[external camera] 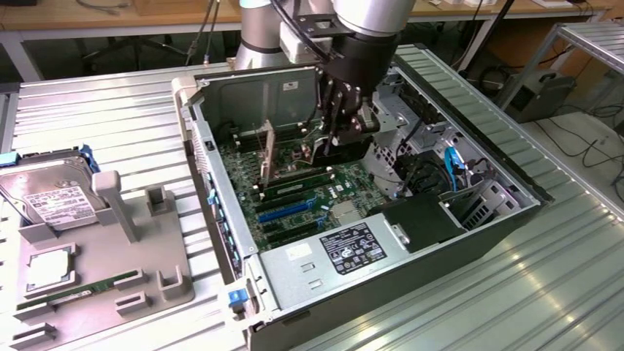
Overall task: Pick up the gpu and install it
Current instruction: 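Insert the gpu into the slot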
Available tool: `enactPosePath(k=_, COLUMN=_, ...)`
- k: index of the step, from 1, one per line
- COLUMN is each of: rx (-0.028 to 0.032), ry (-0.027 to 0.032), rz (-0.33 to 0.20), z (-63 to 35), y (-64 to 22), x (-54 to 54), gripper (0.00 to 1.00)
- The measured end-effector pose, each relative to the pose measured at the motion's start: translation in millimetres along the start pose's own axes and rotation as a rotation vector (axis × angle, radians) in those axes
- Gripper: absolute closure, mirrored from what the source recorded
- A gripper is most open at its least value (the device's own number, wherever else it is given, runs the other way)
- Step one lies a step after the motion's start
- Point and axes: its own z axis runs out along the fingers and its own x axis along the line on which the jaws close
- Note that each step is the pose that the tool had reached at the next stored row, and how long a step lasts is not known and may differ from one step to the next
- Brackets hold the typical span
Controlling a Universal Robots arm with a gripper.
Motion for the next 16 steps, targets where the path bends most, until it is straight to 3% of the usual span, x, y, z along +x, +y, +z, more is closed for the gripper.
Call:
enactPosePath(k=5, rx=0.0001, ry=0.0021, rz=-0.072, z=6.2, y=1.0, x=0.0, gripper=0.74)
enactPosePath(k=10, rx=0.0062, ry=0.0022, rz=-0.073, z=19.5, y=20.6, x=0.8, gripper=0.74)
enactPosePath(k=16, rx=0.0064, ry=0.0017, rz=-0.05, z=30.6, y=26.2, x=1.0, gripper=0.74)
